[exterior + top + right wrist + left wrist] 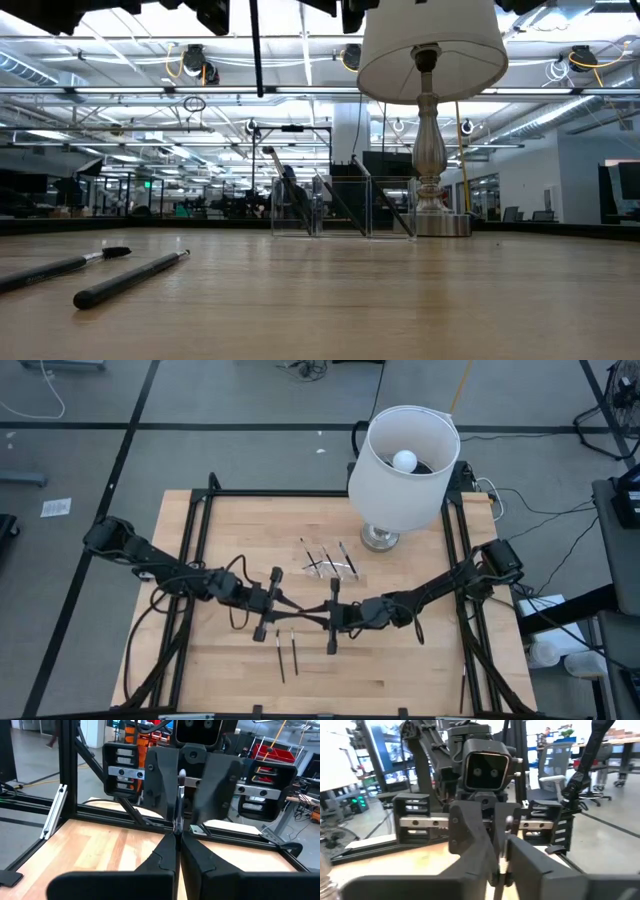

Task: Pick & Place Makeup Brushes
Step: Put the black eyeshadow brush into the transparent organizer

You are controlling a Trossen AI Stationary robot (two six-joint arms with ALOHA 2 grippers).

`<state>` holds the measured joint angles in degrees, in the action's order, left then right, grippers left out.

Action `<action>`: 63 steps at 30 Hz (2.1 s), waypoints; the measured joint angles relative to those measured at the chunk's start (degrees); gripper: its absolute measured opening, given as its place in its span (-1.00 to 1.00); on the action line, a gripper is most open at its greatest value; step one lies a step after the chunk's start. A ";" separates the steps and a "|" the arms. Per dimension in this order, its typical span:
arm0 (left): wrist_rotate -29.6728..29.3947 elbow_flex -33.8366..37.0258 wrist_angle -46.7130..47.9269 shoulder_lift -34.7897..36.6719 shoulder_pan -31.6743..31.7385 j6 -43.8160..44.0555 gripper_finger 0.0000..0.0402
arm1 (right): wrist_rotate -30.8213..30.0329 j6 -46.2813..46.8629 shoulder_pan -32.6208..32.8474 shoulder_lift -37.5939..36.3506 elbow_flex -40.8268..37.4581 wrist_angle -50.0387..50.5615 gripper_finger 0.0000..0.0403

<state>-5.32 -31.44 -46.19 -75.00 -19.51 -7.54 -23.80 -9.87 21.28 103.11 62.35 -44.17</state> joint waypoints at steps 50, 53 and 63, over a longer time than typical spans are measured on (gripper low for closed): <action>-3.30 21.14 -22.70 18.62 7.53 5.11 -0.95 | -39.24 22.87 10.92 -6.01 -1.75 47.31 -0.96; -3.81 21.00 -27.19 15.40 7.65 6.04 -0.95 | -35.81 27.24 9.27 -9.63 -5.32 48.83 -0.96; -19.60 12.96 -27.70 0.06 7.48 6.01 -0.95 | -33.17 31.69 2.80 -20.44 -15.55 48.31 -1.00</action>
<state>-24.92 -18.48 -73.89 -74.94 -12.03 -1.53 -56.97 21.83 24.08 82.67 46.79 4.14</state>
